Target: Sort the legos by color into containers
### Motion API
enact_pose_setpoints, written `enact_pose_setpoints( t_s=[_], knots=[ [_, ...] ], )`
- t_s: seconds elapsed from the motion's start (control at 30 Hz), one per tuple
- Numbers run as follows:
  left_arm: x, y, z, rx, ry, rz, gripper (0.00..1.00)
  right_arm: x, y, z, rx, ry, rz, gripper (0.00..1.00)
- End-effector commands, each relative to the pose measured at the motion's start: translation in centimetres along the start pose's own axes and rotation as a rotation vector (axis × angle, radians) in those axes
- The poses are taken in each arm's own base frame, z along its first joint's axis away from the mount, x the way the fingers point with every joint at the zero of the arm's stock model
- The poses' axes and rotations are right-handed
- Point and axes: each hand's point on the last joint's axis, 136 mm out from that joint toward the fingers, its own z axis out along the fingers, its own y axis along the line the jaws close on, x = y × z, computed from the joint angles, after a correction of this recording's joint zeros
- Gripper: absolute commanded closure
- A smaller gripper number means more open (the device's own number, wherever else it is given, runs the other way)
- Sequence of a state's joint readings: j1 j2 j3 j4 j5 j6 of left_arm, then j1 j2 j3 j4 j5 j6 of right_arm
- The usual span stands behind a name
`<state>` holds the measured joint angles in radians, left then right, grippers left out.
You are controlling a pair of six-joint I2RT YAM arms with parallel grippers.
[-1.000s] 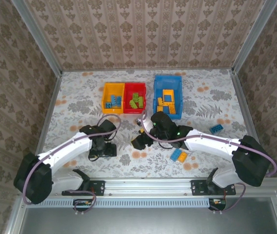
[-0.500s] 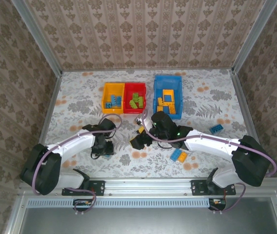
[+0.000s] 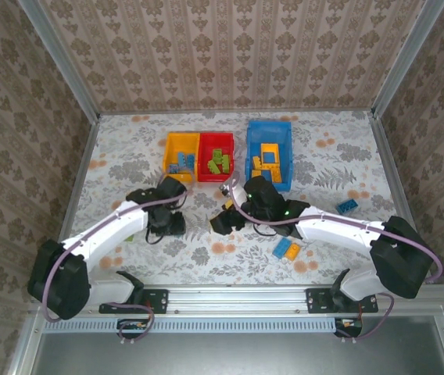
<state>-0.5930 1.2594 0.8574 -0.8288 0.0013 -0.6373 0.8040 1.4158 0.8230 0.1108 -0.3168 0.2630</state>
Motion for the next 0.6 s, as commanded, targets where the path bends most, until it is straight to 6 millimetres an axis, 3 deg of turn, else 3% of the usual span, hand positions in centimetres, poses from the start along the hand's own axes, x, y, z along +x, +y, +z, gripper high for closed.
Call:
enact_pose_setpoints(
  t_s=[0.0, 0.13, 0.27, 0.43, 0.57],
  knots=[
    [-3.6, -0.6, -2.9, 0.016, -0.076, 0.004, 0.72, -6.0, -1.3, -2.7, 0.058, -0.2, 0.048, 0.21],
    [-9.5, -1.5, -4.5, 0.047, -0.155, -0.001, 0.72, -9.7, -3.6, -4.3, 0.116, -0.306, 0.104, 0.21],
    [-15.9, -0.8, -3.9, 0.046, -0.2, -0.027, 0.72, -12.4, -5.5, -5.5, 0.147, -0.385, 0.155, 0.21],
    [-23.2, -0.6, -1.3, 0.03, -0.219, -0.027, 0.72, -12.7, -7.0, -4.4, 0.177, -0.356, 0.17, 0.21],
    [-26.9, -0.5, 1.4, 0.032, -0.217, -0.042, 0.71, -12.9, -7.1, -4.3, 0.188, -0.341, 0.174, 0.21]
  ],
)
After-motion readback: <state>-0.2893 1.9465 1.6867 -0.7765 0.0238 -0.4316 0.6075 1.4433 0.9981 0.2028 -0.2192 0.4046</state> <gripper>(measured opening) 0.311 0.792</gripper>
